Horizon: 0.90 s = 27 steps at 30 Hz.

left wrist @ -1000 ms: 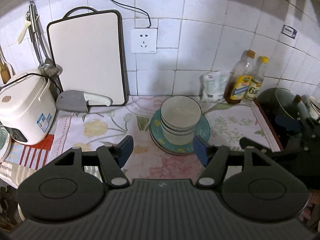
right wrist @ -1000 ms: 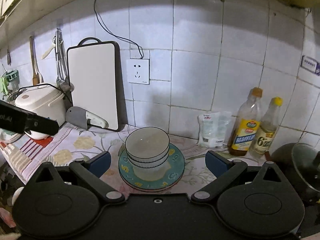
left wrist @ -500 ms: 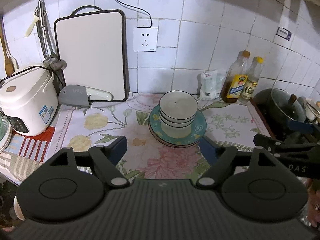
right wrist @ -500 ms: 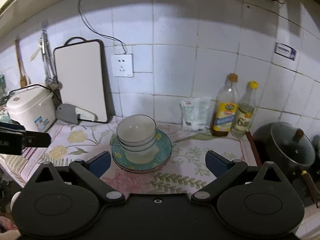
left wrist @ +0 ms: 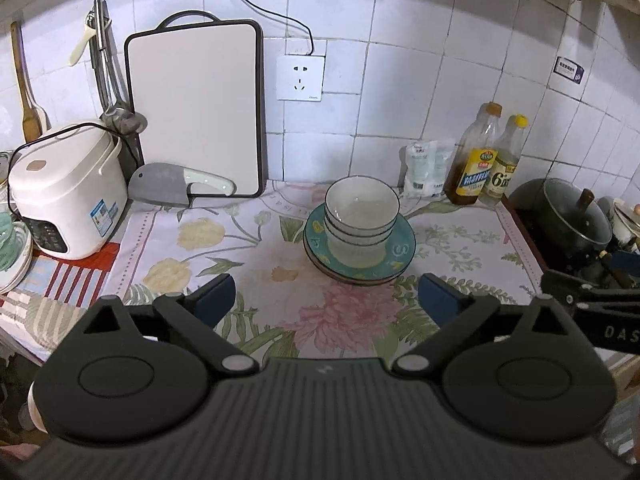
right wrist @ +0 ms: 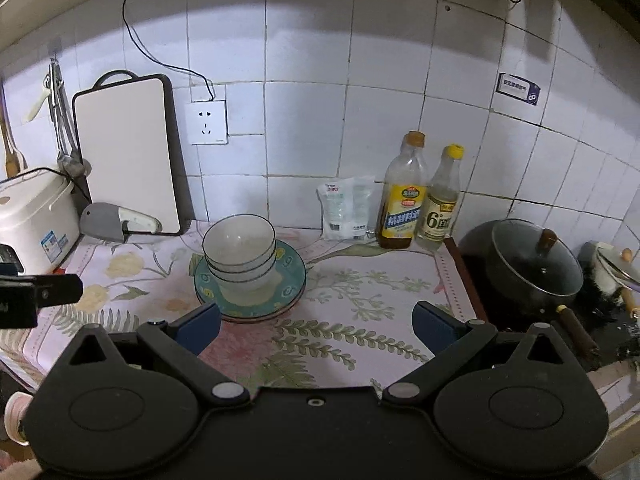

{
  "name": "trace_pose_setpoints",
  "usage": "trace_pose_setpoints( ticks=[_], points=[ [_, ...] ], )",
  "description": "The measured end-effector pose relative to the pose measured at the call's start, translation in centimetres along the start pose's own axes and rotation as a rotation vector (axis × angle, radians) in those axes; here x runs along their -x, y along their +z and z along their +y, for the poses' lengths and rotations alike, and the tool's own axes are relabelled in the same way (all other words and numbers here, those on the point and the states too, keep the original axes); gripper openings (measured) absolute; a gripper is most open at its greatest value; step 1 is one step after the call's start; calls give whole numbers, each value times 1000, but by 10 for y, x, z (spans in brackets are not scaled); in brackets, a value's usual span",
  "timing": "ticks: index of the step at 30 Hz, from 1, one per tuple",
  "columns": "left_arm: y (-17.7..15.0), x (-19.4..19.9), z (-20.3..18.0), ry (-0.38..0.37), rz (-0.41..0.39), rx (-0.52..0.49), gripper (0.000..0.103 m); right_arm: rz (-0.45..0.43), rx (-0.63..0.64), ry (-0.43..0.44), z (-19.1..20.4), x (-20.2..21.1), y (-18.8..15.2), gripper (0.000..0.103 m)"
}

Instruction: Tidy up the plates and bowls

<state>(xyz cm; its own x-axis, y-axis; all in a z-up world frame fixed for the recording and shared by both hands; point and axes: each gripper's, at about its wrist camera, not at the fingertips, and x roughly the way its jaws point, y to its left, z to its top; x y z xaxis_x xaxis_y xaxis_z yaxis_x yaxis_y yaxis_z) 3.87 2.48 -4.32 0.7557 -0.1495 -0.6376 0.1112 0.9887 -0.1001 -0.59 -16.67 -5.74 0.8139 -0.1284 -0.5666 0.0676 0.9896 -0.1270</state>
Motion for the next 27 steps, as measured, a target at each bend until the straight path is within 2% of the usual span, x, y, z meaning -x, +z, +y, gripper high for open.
trace_pose_setpoints(
  ticks=[3,20,27],
  points=[
    [-3,5,-2,22,7,-15,99,8,-11,-42,-1,7,-4,103],
    [-11,16,-7,77,49,-62,99,19,-47,-24,-2,21,-15,103],
    [-12,20,-2,96,61,-25,99,-10,-50,-37,-2,30,-16,103]
  ],
)
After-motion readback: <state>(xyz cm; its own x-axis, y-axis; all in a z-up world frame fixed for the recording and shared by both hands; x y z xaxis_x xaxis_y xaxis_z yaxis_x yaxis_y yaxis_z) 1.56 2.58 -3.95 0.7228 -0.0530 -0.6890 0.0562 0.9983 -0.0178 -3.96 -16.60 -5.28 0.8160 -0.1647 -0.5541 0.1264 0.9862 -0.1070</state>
